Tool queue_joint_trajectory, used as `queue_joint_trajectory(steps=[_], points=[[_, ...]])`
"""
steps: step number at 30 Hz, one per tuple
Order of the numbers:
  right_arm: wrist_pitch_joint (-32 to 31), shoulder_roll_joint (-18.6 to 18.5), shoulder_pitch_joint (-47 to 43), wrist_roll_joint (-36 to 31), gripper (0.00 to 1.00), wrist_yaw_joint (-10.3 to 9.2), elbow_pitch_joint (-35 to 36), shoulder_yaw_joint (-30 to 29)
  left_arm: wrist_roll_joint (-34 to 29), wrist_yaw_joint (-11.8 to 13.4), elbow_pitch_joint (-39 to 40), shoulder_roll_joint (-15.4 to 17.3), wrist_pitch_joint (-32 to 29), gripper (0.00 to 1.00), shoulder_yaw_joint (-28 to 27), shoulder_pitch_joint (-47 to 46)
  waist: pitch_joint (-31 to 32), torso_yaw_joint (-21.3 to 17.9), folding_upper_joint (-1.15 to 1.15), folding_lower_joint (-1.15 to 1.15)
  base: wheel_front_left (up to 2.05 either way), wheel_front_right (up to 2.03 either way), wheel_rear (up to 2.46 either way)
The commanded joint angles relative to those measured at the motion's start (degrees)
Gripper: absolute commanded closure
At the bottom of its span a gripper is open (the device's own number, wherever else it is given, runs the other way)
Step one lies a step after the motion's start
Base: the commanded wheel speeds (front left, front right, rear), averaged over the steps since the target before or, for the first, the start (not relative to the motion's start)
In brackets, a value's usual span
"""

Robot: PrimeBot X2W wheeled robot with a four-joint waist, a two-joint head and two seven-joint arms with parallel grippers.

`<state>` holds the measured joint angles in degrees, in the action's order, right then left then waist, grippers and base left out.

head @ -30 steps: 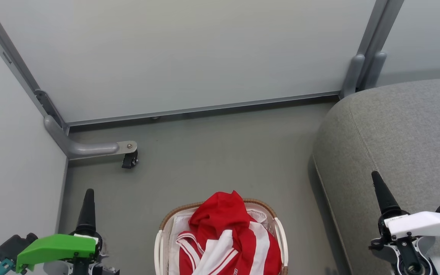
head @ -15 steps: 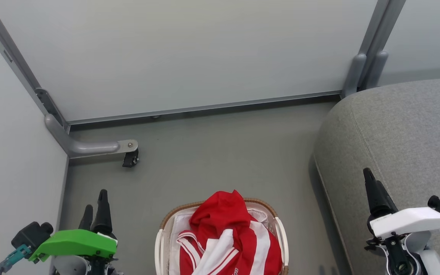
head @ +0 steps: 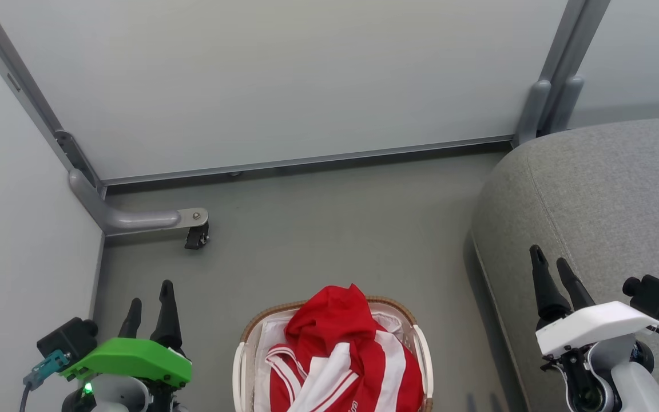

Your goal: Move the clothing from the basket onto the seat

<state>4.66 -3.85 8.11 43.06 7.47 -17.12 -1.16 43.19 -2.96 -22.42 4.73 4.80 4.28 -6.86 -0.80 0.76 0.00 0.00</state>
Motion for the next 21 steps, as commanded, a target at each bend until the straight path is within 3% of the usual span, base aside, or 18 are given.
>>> queue_joint_trajectory(steps=[1, 21], points=[[0.75, -0.53, 1.73, -2.04, 0.00, 0.02, 0.21, 0.38, -1.69, 0.49, 0.43, 0.62, 0.64, 0.00, 0.23, -1.76, 0.01, 0.02, 0.00, 0.00, 0.00, 0.00, 0.00], [4.00, -1.25, 2.49, -15.47, 0.00, 0.03, -1.63, 4.42, -15.50, 2.24, 0.00, 1.62, 3.89, 0.00, 3.99, -1.86, 0.00, 0.53, 0.00, 0.00, 0.00, 0.00, 0.00]])
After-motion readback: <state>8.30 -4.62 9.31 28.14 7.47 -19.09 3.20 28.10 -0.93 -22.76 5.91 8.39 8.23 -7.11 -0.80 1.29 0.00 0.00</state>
